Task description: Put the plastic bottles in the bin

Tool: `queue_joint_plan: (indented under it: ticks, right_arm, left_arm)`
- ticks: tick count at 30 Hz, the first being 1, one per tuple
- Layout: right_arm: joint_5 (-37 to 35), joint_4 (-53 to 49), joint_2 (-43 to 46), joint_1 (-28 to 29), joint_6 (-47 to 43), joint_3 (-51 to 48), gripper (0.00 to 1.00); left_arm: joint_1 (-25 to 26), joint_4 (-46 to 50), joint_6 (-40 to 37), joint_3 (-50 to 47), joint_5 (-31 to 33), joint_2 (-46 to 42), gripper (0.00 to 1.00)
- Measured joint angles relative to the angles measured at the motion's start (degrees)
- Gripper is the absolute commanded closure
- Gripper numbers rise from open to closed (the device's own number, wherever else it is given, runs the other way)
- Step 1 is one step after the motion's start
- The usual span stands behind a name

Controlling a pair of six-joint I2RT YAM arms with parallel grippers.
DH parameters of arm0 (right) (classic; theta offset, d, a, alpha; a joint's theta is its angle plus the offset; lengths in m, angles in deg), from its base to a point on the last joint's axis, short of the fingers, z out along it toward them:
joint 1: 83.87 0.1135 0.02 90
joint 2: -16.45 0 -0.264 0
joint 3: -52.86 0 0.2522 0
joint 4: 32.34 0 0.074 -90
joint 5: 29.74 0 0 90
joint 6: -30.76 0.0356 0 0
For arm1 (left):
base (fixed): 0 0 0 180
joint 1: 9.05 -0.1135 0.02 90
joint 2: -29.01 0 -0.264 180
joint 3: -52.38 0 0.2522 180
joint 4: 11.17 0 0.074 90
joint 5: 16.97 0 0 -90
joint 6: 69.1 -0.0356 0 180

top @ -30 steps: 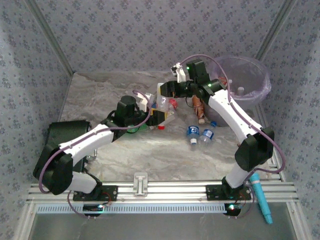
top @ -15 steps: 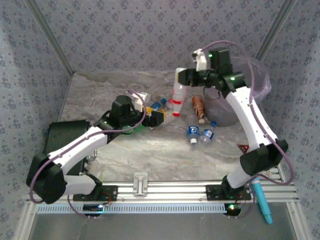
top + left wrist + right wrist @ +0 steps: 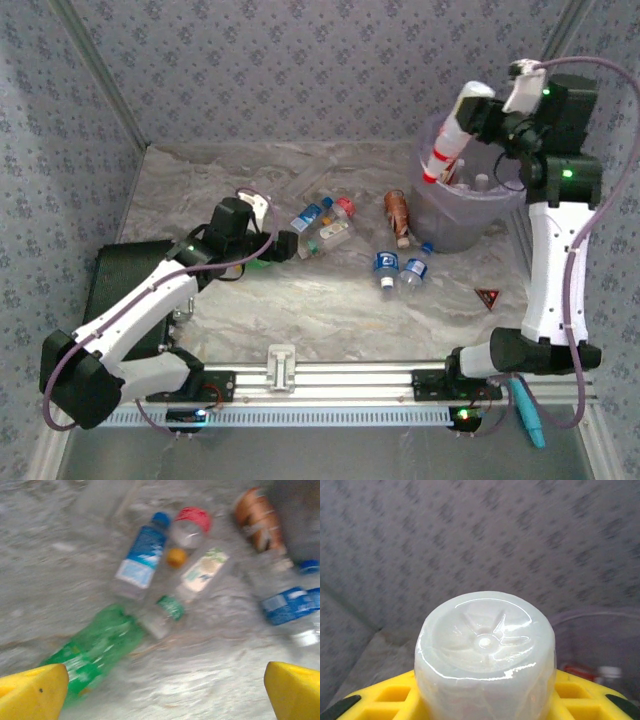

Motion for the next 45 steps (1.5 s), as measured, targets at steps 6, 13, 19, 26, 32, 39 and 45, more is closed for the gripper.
queue_joint_plan:
  ticks: [6, 13, 19, 26, 32, 39, 45]
  right_arm:
    - [-6.56, 0.52, -0.90, -5.99, -0.42, 0.87, 0.56]
    - [-10.56, 1.31, -7.69, -5.92, -2.16, 0.76, 0.57]
    - [-10.56, 0.92, -14.49, -5.07, -2.56, 0.07, 0.57]
    - [-6.36, -0.74, -19.71, -3.37, -2.54, -0.31, 0.57]
    - [-4.44, -0.76, -20.31, -1.99, -2.51, -5.14, 0.57]
    - [-4.13, 0.33, -22.86, -1.97, -2.56, -10.99, 0.54]
    - [-4.11, 0.74, -23.37, -1.66, -2.56, -12.50, 0.46]
  left_arm:
    - [-0.87, 4.63, -0.55, 0.90, 4.17, 0.28, 0.00]
    - [-0.87, 5.42, -0.74, 0.74, 5.92, 0.85, 0.00]
    - [-0.87, 6.49, -1.16, 0.74, 6.56, 0.85, 0.00]
    - [-0.87, 6.62, -1.16, 0.74, 6.67, 1.16, 0.00]
    - [-0.87, 6.62, -1.42, 0.74, 6.69, 2.73, 0.00]
    - [-0.87, 8.61, -4.74, 2.19, 6.64, 6.25, 0.00]
    - [-0.87, 10.40, -8.15, 5.49, 5.79, 11.34, 0.00]
